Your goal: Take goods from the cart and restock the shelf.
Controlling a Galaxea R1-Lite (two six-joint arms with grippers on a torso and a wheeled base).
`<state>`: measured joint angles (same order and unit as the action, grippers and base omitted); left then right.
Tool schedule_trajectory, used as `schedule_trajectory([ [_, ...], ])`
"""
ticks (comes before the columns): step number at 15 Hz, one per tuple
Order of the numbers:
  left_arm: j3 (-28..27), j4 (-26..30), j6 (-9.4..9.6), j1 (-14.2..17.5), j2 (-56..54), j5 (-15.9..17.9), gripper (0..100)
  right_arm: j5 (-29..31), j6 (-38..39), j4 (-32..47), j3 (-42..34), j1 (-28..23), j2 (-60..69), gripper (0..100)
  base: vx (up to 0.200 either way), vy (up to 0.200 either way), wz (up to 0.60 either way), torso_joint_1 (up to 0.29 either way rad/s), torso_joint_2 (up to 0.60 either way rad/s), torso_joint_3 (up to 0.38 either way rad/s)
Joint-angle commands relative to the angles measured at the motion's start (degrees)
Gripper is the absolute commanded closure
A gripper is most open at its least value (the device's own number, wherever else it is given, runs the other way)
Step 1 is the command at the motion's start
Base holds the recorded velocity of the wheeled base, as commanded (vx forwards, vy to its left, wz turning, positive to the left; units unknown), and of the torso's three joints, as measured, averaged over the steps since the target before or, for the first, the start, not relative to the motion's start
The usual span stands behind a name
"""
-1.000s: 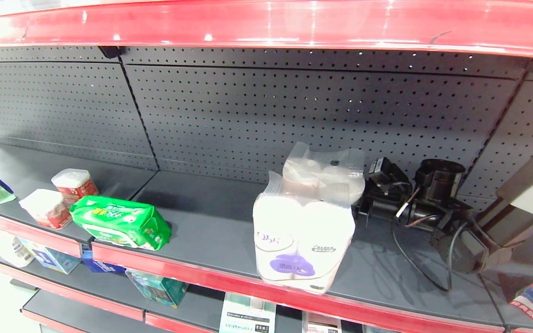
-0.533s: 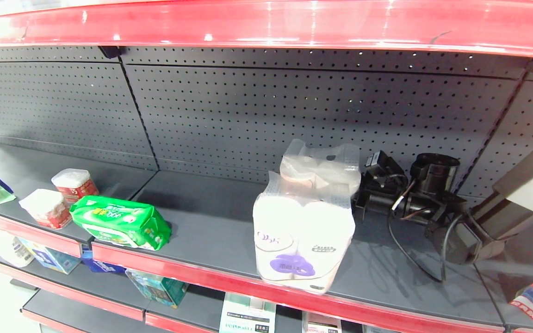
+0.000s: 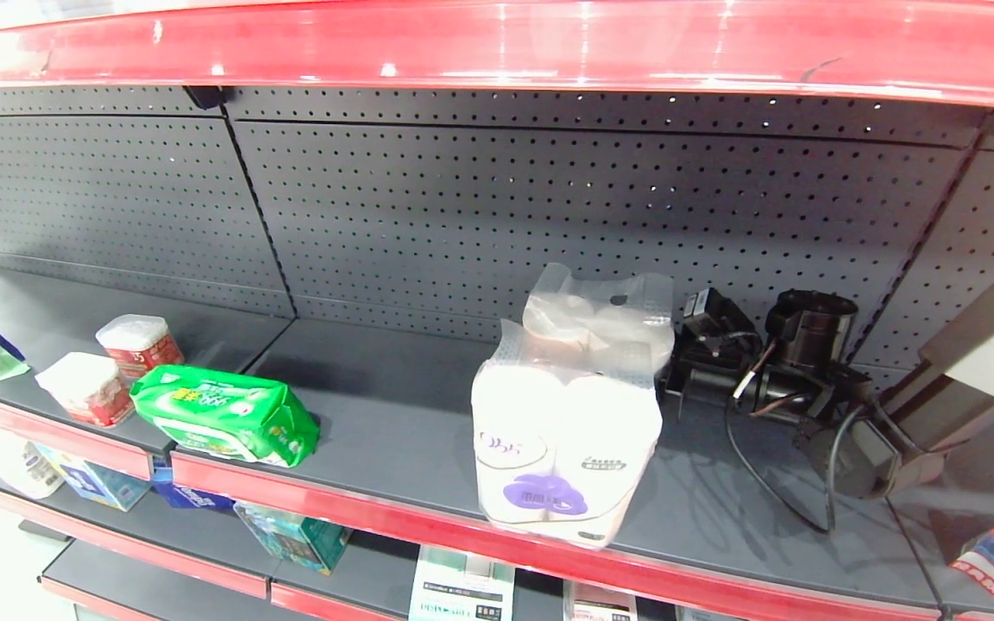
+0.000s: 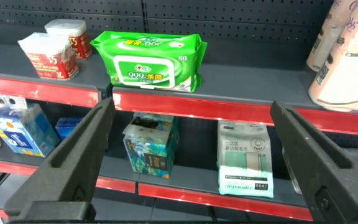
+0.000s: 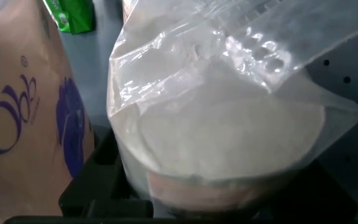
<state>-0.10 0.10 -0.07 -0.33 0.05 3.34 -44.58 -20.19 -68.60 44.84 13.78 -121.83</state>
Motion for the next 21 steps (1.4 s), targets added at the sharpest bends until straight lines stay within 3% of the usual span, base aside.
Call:
schedule_trajectory([
  [1, 0.0, 0.0, -0.01, 0.0, 0.0, 0.0, 0, 0.2, -0.6, 0.0, -0.1, 0.0, -0.2, 0, 0.0, 0.0, 0.0, 0.0, 0.0, 0.0],
  [7, 0.0, 0.0, -0.01, 0.0, 0.0, 0.0, 0, 0.1, -0.5, 0.0, -0.9, -0.4, 1.2, 0, 0.0, 0.0, 0.0, 0.0, 0.0, 0.0],
  [12, 0.0, 0.0, -0.01, 0.0, 0.0, 0.0, 0, 1.6, -1.0, 2.5, -6.0, -3.1, 4.9, 0, 0.0, 0.0, 0.0, 0.0, 0.0, 0.0],
  [21, 0.0, 0.0, -0.01, 0.0, 0.0, 0.0, 0, 4.9, -1.0, 2.5, -6.0, -3.7, 4.9, 0, 0.0, 0.0, 0.0, 0.0, 0.0, 0.0],
])
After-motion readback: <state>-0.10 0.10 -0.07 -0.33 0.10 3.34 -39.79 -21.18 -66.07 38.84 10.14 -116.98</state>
